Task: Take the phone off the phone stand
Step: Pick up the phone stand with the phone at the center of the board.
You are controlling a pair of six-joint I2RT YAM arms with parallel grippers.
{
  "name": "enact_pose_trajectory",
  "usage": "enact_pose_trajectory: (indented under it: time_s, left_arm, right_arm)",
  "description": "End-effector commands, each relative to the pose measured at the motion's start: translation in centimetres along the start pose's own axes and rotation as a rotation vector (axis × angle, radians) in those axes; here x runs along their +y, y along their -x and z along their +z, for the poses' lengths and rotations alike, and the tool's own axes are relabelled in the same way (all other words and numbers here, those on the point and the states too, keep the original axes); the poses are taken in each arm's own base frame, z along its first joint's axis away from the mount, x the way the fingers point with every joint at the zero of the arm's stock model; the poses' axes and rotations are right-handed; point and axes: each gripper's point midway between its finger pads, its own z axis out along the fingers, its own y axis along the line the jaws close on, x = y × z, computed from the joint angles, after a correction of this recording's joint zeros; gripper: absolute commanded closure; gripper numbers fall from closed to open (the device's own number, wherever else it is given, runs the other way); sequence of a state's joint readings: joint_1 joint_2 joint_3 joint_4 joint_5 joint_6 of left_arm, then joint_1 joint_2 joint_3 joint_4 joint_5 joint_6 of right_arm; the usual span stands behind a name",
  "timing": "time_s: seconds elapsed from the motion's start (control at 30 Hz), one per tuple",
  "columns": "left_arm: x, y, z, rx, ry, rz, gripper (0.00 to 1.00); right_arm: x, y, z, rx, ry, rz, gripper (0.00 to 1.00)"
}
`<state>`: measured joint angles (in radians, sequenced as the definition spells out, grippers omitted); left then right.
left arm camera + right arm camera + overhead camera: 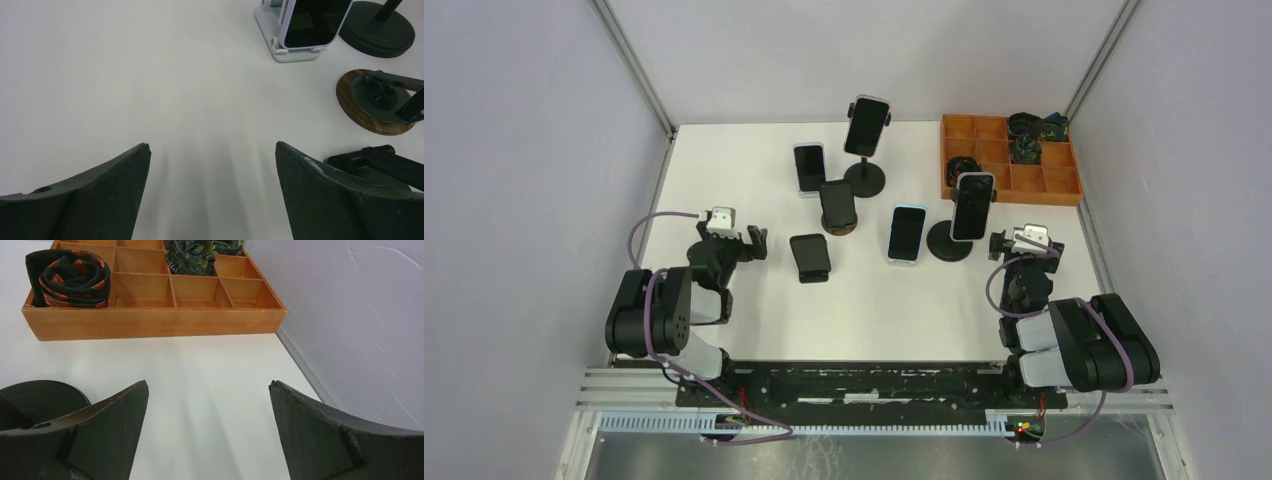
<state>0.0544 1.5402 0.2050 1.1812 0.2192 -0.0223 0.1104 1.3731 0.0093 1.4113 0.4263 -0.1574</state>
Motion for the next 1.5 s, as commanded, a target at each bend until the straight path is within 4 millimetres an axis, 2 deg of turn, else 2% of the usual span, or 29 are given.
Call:
enact_pose_trajectory:
  time_s: [0.0,0.33,0.4,0.43,0.5,0.53,0.6,0.7,0.8,0.87,0.93,1.03,1.13,1.27,1.4,1.47]
  left_arm:
    - [-0.1,1.9,0.5,-0.064,-0.013,0.056,0.00]
    - [0.0,2.4,0.4,-0.072,-0.028,0.044,0.00]
    - [0.4,3.0,0.7,-0.063,-0.013,0.039,0.00]
    - [0.9,2.3,1.0,0.000,-0.017,0.019,0.00]
    - [1.9,3.1,2.0,0.103,-0.012,-0.045,0.00]
    - [2.5,4.4,2.7,0.134,-0.014,-0.054,0.00]
    - [3.3,6.3,3.2,0.192,-0.063,-0.089,0.00]
    - [4.0,9.2,3.1,0.234,-0.169,-0.150,0.00]
    - [4.0,11.4,2.8,0.288,-0.272,-0.146,0.00]
    - [4.1,11.9,2.6,0.310,-0.280,-0.128,0.00]
    - [3.9,12.6,2.5,0.302,-0.290,-0.114,0.00]
    - [2.8,13.3,2.6,0.296,-0.320,-0.123,0.00]
    - [0.5,13.2,3.4,0.330,-0.375,-0.107,0.00]
    - [-2.9,12.7,5.3,0.356,-0.463,-0.080,0.00]
    - [-5.4,11.9,7.7,0.388,-0.546,-0.097,0.00]
    - [-6.2,11.1,9.0,0.408,-0.571,-0.104,0.00]
  right_arm:
    - [-0.5,-3.0,-2.9,0.070,0.025,-0.022,0.02]
    - [-0.4,-2.9,-2.2,0.100,0.017,-0.034,0.02]
    - [-0.8,-2.6,-2.0,0.111,-0.006,-0.033,0.02]
    - [-0.9,-2.2,-1.8,0.108,-0.012,-0.033,0.02]
    - [-1.0,-2.0,-1.9,0.125,-0.024,-0.002,0.02]
    - [-1.3,-2.2,-2.2,0.139,-0.036,0.007,0.02]
    - [-1.1,-0.8,-1.3,0.156,-0.055,0.077,0.02]
    - [-0.5,-0.3,-1.2,0.220,-0.038,0.145,0.02]
    - [0.4,1.3,-1.3,0.243,0.010,0.206,0.02]
    - [1.0,2.6,-1.5,0.231,0.042,0.269,0.02]
    - [0.9,3.4,-1.8,0.262,0.009,0.409,0.02]
    - [3.2,5.5,-2.2,0.278,0.163,0.446,0.02]
    - [5.2,7.8,-2.6,0.271,0.312,0.435,0.02]
    - [5.3,10.4,-2.7,0.251,0.347,0.379,0.02]
    - [5.8,12.2,-3.1,0.293,0.388,0.321,0.02]
    - [5.2,12.4,-3.2,0.332,0.359,0.301,0.02]
